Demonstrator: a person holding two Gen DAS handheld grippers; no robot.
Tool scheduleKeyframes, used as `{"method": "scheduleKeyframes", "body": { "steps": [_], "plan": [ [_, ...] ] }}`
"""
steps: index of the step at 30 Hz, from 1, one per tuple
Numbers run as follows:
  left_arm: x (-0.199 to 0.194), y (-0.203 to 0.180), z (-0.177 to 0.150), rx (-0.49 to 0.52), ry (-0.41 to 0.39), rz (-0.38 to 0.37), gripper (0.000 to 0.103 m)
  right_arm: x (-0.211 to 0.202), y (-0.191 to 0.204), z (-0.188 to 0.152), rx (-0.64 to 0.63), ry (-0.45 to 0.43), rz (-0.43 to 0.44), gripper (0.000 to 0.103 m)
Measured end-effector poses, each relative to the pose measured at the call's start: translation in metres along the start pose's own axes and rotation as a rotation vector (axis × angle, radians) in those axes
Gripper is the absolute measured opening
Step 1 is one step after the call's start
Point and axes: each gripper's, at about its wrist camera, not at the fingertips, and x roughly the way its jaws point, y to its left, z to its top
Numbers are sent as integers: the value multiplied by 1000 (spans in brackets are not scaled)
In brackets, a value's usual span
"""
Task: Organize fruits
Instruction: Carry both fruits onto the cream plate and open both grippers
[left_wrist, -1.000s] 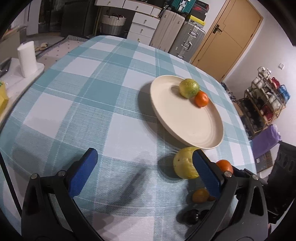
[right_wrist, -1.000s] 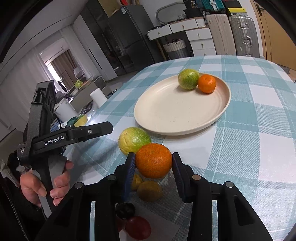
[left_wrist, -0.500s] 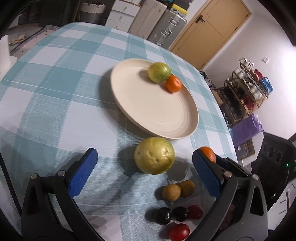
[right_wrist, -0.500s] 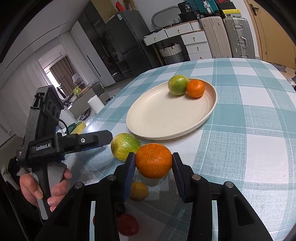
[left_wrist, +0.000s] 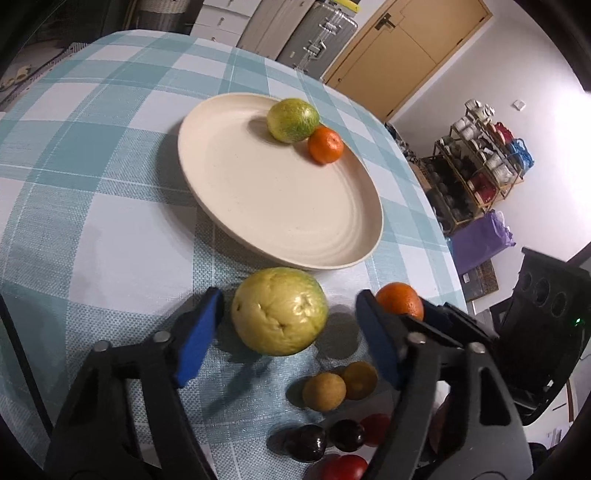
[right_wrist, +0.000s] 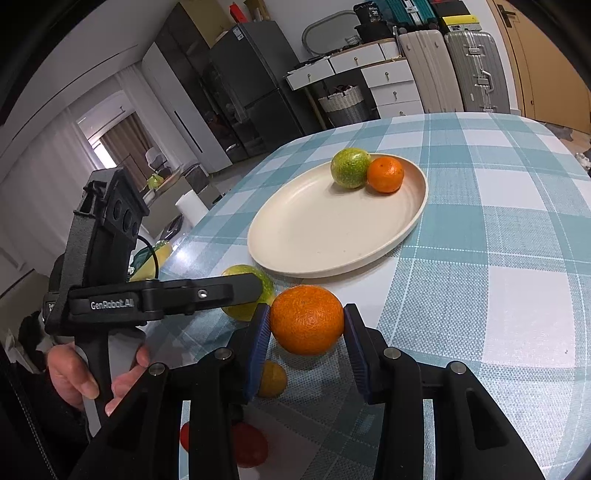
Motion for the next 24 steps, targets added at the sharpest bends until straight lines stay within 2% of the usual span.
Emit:
{"method": "scheduleKeyframes", "body": {
  "steps": [2, 14, 19, 24],
  "plan": [
    [2, 0, 1, 10, 14, 28, 48, 1, 1, 0, -4, 1, 2, 41],
    [-9, 7, 1, -28, 49, -26, 47, -1, 9, 8, -22, -17, 5, 41],
    [-31, -1, 9, -16, 24, -84, 47, -2, 16, 17, -61, -45, 11, 41],
    [-44, 3, 28, -22, -14, -96, 47, 5, 17, 28, -62, -50, 10, 41]
  ]
}}
